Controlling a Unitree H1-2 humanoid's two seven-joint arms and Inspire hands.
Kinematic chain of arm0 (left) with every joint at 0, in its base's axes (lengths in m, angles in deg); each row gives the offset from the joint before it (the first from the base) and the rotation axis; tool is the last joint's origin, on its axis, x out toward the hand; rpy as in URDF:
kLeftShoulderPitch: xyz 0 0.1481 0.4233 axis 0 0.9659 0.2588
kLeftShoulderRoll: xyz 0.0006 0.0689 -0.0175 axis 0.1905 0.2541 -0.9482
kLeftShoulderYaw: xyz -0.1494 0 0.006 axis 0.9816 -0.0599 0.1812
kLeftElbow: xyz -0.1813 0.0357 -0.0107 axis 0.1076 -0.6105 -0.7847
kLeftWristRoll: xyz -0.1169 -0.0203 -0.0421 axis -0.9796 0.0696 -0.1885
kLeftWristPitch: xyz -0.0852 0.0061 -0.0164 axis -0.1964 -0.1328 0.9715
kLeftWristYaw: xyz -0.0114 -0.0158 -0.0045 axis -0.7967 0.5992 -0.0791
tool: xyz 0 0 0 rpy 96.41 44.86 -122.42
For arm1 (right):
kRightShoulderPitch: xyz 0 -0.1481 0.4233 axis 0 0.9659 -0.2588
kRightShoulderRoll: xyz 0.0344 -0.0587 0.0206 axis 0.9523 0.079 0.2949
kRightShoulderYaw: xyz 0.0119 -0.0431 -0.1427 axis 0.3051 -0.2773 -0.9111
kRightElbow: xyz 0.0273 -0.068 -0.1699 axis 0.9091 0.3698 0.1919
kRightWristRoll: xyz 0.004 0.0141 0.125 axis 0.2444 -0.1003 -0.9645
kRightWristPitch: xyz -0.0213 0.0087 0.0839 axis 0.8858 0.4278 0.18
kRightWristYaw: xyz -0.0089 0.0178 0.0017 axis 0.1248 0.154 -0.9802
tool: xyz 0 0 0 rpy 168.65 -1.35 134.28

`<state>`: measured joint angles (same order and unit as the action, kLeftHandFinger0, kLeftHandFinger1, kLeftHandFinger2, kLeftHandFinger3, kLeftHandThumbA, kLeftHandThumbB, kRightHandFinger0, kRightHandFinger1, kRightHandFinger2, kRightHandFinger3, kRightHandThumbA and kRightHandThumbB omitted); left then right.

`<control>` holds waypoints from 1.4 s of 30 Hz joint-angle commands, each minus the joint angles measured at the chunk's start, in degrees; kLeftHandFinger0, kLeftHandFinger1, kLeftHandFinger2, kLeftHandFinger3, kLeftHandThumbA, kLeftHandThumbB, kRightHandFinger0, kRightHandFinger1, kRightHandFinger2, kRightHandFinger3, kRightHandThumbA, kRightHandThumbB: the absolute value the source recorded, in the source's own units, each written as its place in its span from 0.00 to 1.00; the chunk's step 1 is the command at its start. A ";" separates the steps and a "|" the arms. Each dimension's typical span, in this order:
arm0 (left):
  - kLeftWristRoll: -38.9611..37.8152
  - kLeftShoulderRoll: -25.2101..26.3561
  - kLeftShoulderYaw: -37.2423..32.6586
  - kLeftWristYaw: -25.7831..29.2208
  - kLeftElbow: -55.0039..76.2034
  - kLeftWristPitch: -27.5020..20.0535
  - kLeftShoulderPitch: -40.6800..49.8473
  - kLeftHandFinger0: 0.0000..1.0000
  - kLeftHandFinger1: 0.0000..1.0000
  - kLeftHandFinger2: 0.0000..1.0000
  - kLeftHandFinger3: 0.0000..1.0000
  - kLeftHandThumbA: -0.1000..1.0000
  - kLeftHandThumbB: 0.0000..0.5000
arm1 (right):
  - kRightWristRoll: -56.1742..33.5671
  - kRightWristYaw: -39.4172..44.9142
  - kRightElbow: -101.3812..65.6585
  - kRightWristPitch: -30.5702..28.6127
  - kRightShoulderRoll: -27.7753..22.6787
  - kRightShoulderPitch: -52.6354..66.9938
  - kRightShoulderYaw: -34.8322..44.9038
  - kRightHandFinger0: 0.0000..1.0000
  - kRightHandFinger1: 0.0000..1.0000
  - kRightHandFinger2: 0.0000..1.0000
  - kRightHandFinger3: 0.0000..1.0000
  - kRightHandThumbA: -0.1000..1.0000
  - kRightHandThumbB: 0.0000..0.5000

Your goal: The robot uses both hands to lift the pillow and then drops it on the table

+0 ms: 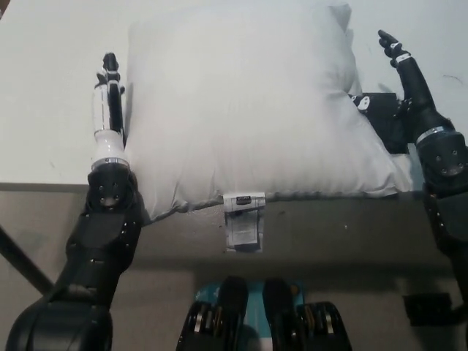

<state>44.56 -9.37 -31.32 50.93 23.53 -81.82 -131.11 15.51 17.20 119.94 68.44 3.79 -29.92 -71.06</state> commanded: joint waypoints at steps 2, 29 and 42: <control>0.70 0.08 -1.11 -1.60 -1.78 -1.93 -1.98 1.00 1.00 1.00 1.00 1.00 0.35 | -3.32 0.01 0.65 -4.93 1.21 -3.29 0.64 1.00 1.00 1.00 1.00 1.00 0.49; -5.70 -11.69 1.82 -8.01 -6.28 -1.93 -0.71 1.00 1.00 1.00 1.00 1.00 0.23 | -6.77 2.84 14.77 -7.74 13.18 -2.19 -1.80 1.00 1.00 1.00 1.00 1.00 0.50; -5.60 -15.18 0.66 -8.87 -5.51 -1.93 -1.90 1.00 1.00 1.00 1.00 1.00 0.32 | -5.36 2.21 14.42 -7.57 15.56 -1.59 -6.85 1.00 1.00 1.00 1.00 1.00 0.51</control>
<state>38.54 -17.62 -28.66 47.45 17.76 -84.09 -130.81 9.13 15.01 134.37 62.08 12.50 -29.80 -73.84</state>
